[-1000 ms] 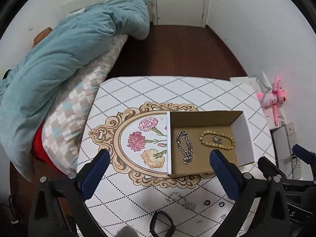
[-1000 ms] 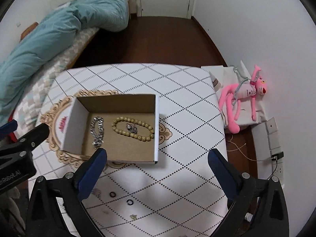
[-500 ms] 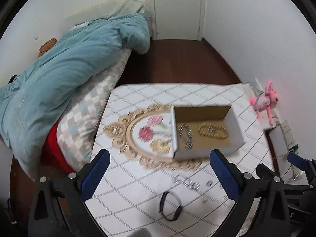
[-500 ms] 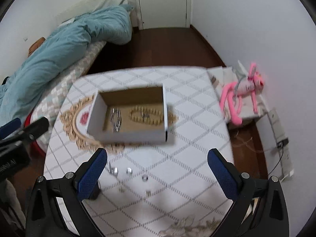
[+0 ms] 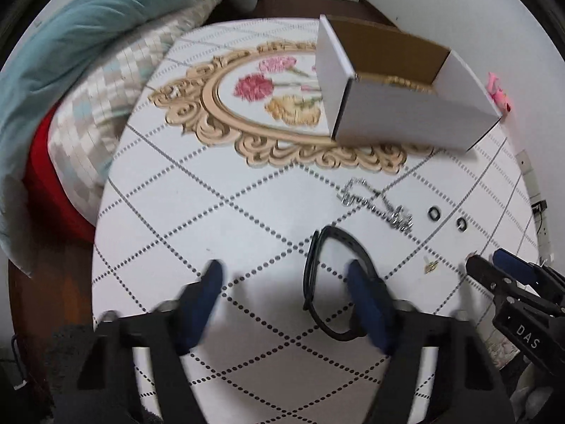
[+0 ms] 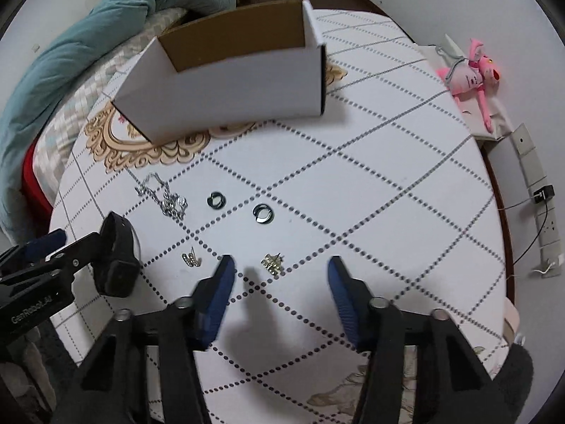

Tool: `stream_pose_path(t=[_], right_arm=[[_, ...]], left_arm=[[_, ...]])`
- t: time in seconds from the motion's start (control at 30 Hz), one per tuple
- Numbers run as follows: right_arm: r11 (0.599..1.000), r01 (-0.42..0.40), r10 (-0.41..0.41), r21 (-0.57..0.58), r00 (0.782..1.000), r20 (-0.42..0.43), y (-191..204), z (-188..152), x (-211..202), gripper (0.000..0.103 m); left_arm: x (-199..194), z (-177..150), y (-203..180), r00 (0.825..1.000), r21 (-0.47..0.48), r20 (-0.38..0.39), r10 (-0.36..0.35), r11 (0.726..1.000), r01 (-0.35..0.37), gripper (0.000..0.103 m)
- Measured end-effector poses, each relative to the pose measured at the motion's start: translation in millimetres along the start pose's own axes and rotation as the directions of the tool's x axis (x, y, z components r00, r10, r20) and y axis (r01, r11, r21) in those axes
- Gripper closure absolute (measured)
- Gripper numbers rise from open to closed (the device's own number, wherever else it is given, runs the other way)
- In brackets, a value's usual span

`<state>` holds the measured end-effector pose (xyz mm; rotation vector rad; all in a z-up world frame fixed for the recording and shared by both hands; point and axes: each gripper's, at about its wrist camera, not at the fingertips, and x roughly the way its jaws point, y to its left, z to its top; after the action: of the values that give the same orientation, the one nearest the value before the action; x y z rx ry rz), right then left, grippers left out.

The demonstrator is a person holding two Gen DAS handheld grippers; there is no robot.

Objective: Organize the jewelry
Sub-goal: 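Grasp the black smartwatch band with the left tool, then carry the black watch band into the box and open the left tool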

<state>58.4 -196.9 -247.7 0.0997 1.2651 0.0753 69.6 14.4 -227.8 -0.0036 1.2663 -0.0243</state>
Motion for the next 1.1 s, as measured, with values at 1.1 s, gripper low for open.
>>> stream_pose_path(t=[1.1], right_arm=[[0.994, -0.111, 0.108, 0.011, 0.987, 0.121, 5.3, 12.6, -50.8, 0.100]], left_arm=[[-55.2, 15.7, -15.0, 0.985, -0.009, 0.126, -0.115, 0.993, 0.117, 0.099]])
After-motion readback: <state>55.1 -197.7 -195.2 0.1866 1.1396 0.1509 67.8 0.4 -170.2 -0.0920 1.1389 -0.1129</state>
